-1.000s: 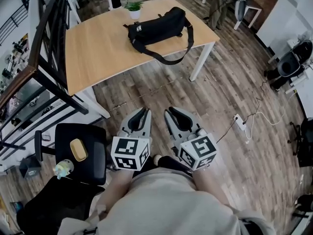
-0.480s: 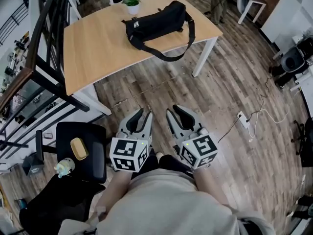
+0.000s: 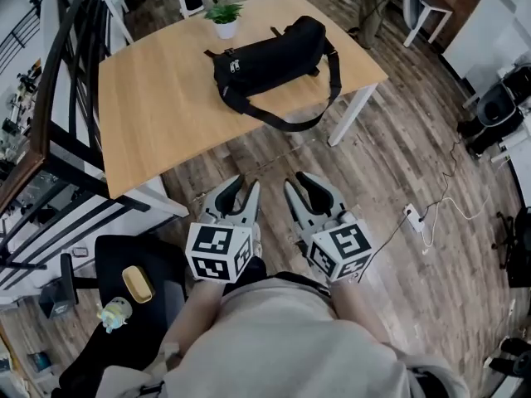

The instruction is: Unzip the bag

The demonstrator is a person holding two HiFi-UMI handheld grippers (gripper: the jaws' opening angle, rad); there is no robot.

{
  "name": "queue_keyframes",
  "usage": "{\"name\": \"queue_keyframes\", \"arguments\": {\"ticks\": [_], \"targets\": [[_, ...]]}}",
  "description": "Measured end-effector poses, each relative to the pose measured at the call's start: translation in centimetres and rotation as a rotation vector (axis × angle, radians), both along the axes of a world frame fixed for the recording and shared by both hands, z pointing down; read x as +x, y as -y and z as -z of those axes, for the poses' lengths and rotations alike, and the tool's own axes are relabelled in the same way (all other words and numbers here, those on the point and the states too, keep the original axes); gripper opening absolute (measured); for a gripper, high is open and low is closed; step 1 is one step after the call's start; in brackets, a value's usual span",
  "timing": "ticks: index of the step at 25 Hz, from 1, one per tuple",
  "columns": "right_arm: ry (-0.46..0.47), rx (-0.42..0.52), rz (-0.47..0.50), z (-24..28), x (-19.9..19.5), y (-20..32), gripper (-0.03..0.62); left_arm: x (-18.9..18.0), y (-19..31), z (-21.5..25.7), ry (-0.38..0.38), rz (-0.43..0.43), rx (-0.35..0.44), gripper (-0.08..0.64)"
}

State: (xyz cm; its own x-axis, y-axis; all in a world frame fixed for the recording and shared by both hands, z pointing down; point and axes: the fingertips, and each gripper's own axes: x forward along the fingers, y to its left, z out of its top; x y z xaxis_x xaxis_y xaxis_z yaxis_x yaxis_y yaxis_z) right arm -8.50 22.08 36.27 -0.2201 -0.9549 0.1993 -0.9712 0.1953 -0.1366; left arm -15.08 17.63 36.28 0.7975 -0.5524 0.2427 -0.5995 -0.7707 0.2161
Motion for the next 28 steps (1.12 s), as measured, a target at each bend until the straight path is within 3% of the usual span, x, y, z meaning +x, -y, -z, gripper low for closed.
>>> {"name": "queue_keyframes", "arguments": {"ticks": [11, 20, 28], "targets": [[-0.015, 0.019, -0.041, 1.6, 1.0, 12.3, 0.097, 1.8, 12.4, 1.6, -0.027, -0.054, 0.023, 0.098], [-0.034, -0.033, -0.011, 0.1, 0.6, 16.3, 0.096, 1.9, 15.9, -0.3, -0.036, -0.066, -0.041, 0.098], [-0.021, -0.04, 0.058, 0.0, 1.8, 20.5, 0.096, 2.9, 19.9, -0.7, -0.028, 0.0, -0.048, 0.098]]}}
